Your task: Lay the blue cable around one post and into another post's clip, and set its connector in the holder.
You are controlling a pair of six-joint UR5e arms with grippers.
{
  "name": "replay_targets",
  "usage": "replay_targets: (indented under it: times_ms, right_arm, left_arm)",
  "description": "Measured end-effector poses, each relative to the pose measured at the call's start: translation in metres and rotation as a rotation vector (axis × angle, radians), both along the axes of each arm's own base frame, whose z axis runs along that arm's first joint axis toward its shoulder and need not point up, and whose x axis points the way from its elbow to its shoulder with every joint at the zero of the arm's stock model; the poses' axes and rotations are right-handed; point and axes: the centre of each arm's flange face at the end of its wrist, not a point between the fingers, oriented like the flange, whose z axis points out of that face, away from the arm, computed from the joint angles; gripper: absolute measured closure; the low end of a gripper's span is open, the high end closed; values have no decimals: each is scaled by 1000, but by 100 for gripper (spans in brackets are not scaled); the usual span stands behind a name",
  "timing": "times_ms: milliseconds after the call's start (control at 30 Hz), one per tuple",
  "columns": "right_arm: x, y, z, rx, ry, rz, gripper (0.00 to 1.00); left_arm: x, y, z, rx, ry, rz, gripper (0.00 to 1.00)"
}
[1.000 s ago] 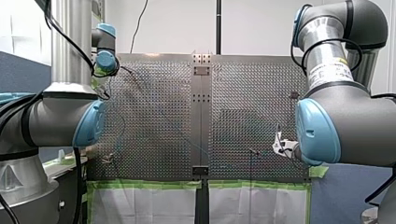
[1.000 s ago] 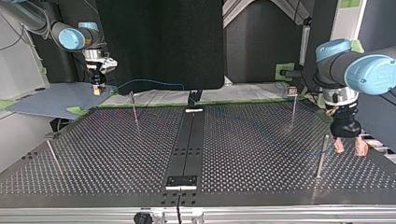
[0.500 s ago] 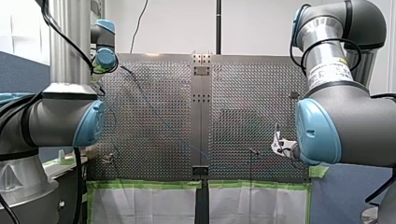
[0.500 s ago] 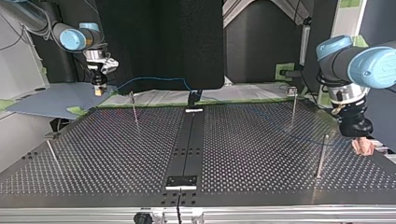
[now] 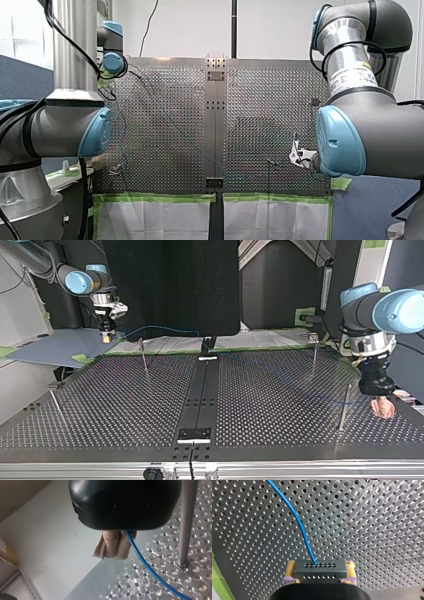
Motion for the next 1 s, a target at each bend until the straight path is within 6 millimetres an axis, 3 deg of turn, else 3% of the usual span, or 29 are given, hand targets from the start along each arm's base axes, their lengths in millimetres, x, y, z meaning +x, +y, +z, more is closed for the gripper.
replay_targets:
  times_ms: [433, 767, 1000]
  right_arm:
    - [4, 1, 0, -1, 0, 8, 100]
    - [5, 2, 0, -2, 2, 9, 100]
    - [6, 2, 0, -2, 3, 10, 100]
  left_arm:
    - [35, 2, -5, -6, 4, -29, 91]
    - [40, 9, -16, -43, 7, -23, 91]
    - [48, 6, -37, -47, 35, -38, 91]
